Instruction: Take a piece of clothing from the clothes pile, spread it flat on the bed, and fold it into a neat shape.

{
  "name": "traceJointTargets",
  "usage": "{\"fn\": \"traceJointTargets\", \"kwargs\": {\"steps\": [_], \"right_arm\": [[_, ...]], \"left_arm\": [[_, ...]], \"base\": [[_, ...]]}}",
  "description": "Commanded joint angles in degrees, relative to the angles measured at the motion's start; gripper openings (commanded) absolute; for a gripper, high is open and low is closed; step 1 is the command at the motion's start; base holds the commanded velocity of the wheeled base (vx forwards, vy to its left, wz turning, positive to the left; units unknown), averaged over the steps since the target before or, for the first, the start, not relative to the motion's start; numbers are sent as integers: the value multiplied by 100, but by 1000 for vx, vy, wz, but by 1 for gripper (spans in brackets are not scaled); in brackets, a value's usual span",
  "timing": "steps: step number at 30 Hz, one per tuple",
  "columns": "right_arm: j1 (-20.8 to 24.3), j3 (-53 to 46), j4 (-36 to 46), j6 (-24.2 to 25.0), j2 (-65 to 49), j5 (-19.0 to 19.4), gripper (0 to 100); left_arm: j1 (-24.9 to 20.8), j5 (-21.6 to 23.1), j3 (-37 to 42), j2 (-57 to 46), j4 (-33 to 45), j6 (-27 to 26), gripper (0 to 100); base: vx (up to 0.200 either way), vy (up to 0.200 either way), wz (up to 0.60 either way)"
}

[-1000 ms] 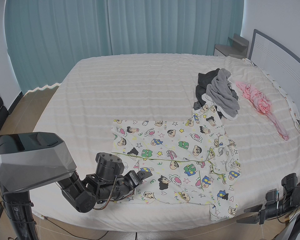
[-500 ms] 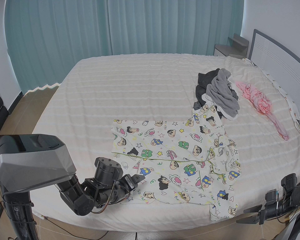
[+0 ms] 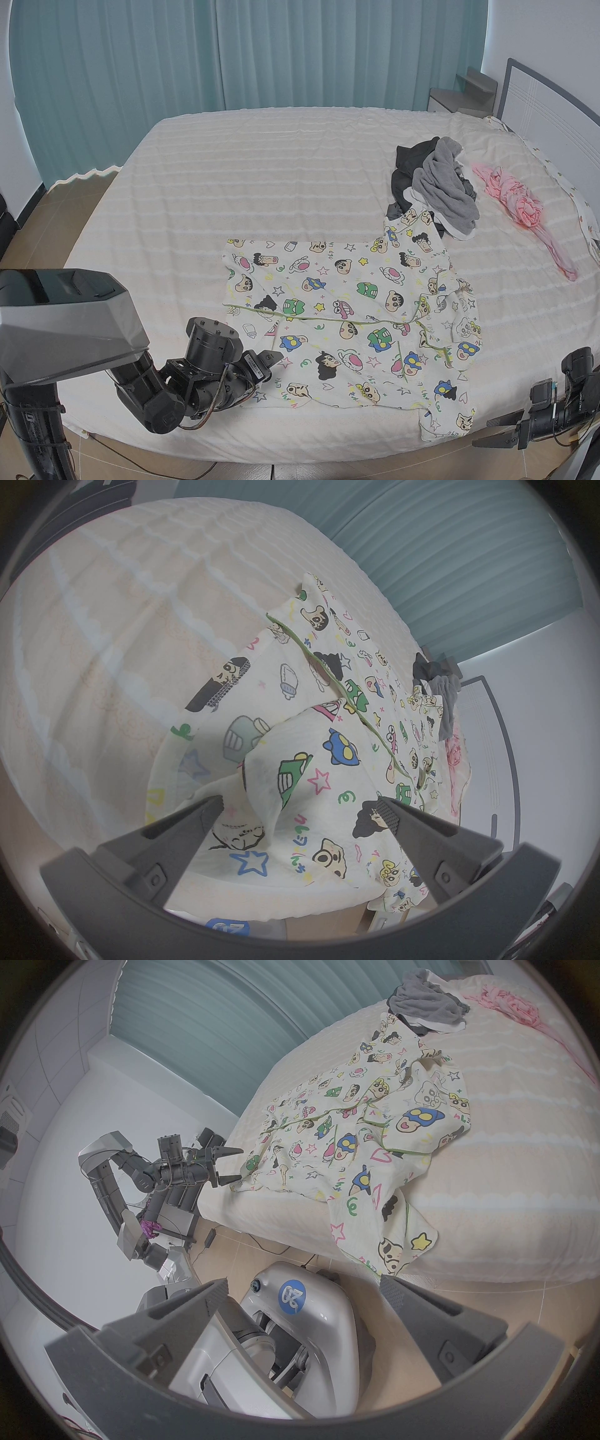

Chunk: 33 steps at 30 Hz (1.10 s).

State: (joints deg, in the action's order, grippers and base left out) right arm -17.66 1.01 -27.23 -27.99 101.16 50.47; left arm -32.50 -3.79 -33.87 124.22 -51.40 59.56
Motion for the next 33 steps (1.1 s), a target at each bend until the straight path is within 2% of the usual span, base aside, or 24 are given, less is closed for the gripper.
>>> {"fn": "traceJointTargets", "kwargs": {"steps": [1,8,13,14,24,29,33], "right_arm": [[0,-101,-1,-5,18,-2,100],[0,-101,8,-5,9,7,100],[0,-101,8,-5,9,-2,100],[0,-101,8,-5,9,7,100],[0,-101,16,-5,9,7,100],[0,-101,34,-14,0,68,100],[0,-101,34,-14,-8,77,100]], "left_arm": [[33,-16,-32,-38,-2,3,100],[86,-34,-384,58,-28,29,100],[86,-544,-762,480,-28,47,100],[86,-579,-771,524,-28,47,0],[95,-596,-560,401,7,29,0],[200,-676,-481,-30,16,-24,0],[358,-711,-481,-399,16,-305,0]], "base": [[0,0,0],[0,0,0],[0,0,0],[0,0,0],[0,0,0],[0,0,0],[0,0,0]]}}
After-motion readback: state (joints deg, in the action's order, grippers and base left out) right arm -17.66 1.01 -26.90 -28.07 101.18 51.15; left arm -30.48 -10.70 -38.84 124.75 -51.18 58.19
